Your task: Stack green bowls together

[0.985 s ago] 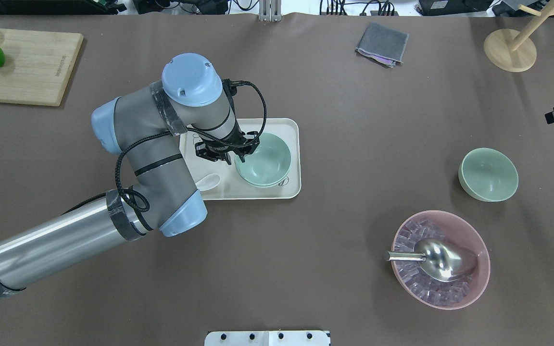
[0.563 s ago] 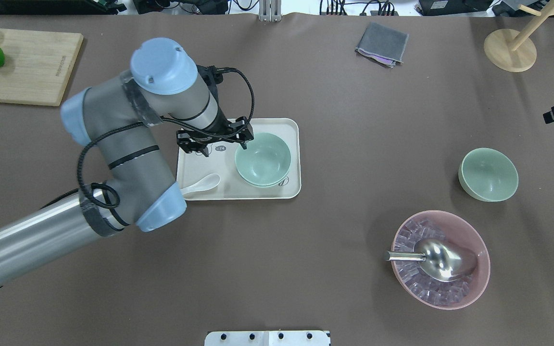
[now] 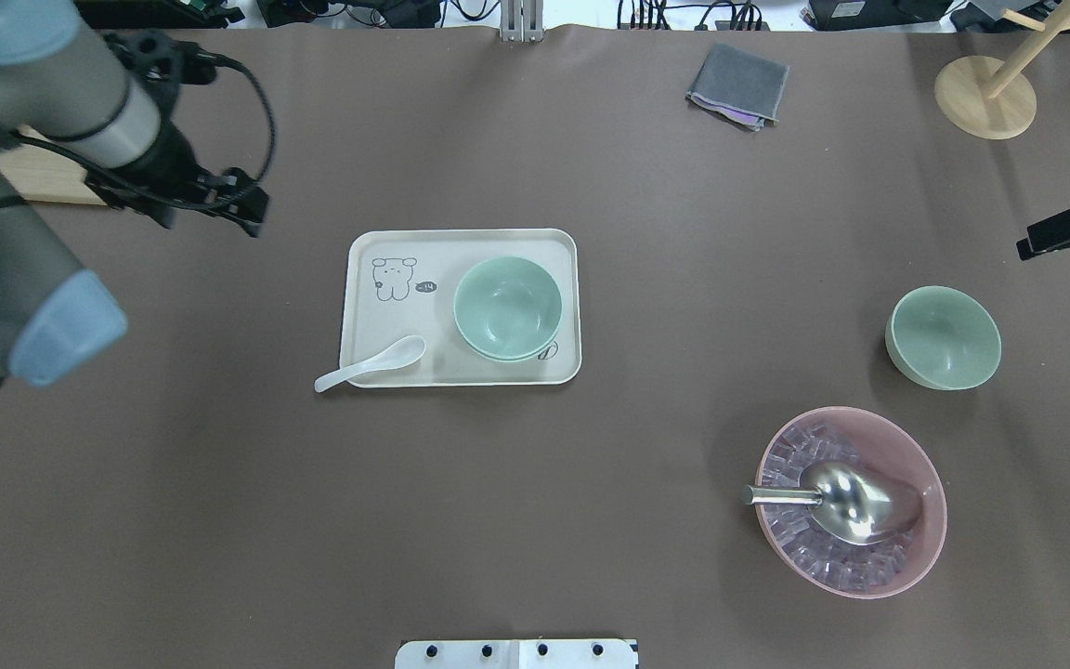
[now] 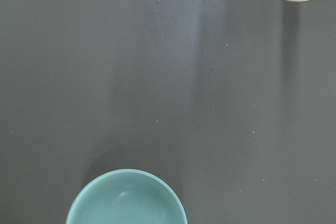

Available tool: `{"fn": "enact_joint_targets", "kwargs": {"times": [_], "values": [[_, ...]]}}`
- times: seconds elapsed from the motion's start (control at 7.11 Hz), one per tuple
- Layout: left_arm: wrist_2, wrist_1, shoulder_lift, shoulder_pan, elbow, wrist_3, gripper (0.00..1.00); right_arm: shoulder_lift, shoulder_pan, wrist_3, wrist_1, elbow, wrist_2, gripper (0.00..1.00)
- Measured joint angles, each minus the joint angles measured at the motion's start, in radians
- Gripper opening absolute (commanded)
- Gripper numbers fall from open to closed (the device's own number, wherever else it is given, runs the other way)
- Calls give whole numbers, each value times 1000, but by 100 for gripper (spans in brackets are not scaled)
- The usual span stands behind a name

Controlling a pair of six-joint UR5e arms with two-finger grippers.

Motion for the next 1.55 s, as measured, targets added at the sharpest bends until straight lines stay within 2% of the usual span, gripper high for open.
{"fn": "enact_joint_targets", "kwargs": {"times": [0.28, 0.42, 0.7, 0.98, 1.27, 1.41, 1.55], "values": [[-59, 10, 147, -181, 0, 293, 99, -25, -34, 27, 37, -33, -30, 95], [-79, 11, 216, -238, 6, 385, 99, -35, -49, 52, 110, -83, -37, 95], [-129, -15, 332, -308, 25, 463, 99, -42, -92, 130, 285, -195, -44, 88], [-146, -63, 393, -329, 30, 473, 99, -48, -137, 242, 418, -257, -65, 80], [-148, -71, 403, -331, 33, 475, 99, -65, -173, 293, 468, -262, -88, 63], [-148, -72, 403, -330, 35, 474, 99, -81, -181, 298, 476, -253, -93, 51], [-148, -73, 403, -329, 37, 474, 99, -101, -185, 301, 478, -234, -94, 42]]}}
